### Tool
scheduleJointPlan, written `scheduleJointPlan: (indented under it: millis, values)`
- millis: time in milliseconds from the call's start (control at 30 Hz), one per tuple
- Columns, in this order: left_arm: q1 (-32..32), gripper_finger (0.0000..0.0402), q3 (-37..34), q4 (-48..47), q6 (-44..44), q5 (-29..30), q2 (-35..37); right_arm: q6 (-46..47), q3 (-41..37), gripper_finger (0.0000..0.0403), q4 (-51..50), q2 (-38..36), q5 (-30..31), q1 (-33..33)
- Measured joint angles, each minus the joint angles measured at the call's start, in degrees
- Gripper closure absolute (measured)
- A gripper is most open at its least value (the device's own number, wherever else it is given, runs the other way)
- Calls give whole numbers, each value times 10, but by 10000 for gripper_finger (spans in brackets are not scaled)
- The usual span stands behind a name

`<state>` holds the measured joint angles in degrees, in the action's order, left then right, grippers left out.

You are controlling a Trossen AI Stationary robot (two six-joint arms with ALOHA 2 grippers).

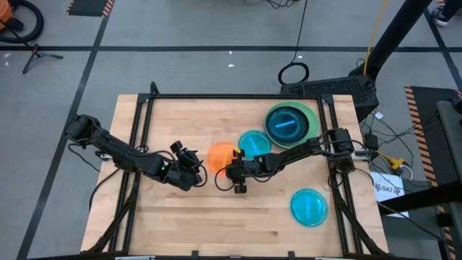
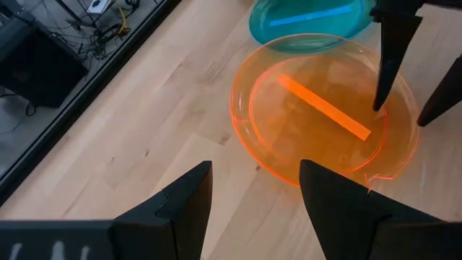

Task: Stack plastic plates
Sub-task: Stack the transparent orange plate on the transparent blue plate

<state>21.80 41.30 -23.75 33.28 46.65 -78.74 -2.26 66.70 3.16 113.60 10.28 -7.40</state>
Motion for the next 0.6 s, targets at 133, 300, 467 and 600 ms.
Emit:
scheduleJointPlan:
  millis: [133,300,467,600]
  values:
    - [0,188,0,0,3,0,0,0,0,257,-1,0,0,0]
    - [0,188,0,0,1,0,0,-2,0,260,0,0,0,0]
    - [0,188,0,0,0,0,0,-7,0,261,20,-7,0,0]
    - [0,188,0,0,-1,0,0,-11,3,261,22,-23,0,0]
